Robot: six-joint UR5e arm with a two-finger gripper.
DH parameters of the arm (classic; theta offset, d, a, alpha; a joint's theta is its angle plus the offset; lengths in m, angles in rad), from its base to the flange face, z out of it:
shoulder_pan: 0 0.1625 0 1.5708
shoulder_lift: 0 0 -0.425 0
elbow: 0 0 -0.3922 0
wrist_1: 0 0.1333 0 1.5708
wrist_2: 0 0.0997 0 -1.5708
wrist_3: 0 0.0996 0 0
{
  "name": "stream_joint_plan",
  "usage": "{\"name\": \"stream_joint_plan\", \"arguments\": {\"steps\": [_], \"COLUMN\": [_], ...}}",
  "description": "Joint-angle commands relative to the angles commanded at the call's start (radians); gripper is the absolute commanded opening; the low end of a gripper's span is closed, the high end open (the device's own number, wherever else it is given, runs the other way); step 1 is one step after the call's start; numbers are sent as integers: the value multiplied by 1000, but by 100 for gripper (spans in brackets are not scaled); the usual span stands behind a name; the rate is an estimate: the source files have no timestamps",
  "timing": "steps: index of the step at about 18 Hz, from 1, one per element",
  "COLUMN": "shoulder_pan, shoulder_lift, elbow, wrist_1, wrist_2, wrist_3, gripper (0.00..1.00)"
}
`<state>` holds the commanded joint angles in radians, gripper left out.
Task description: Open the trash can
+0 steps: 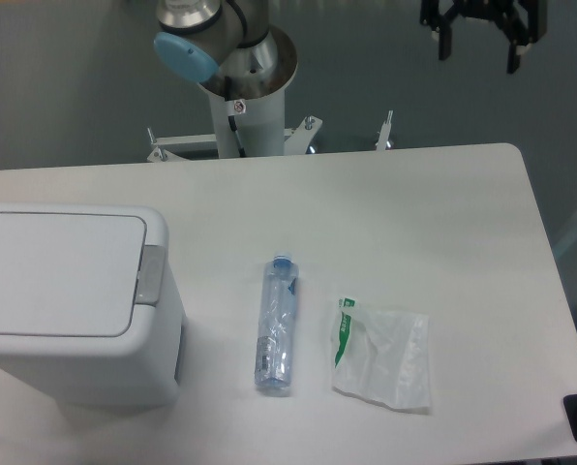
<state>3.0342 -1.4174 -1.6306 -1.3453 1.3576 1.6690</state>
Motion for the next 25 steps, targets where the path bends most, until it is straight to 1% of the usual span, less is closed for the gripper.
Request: {"name": "stream_joint_plan", "arguments": {"steps": [4,7,8,10,13,15,17,21,23,25], "shoulder_pan": [-12,-29,-31,-52,-124,-170,-201,-300,-348,-391], "shoulder_lift": [-2,-11,-11,-14,-20,-37,-46,-80,-98,-118], "elbow": [2,8,9,12,29,46,61,101,110,110], "wrist_1": [-2,-3,-3,-2,0,0,0,3,40,98], "wrist_2": [-6,-58,-70,-96,-124,-124,-126,-158,-175,-179], "wrist_3": [-6,-34,-78,-225,-433,-541,-639,-842,-935,-1068], "gripper": [100,100,100,100,100,100,100,100,100,100]}}
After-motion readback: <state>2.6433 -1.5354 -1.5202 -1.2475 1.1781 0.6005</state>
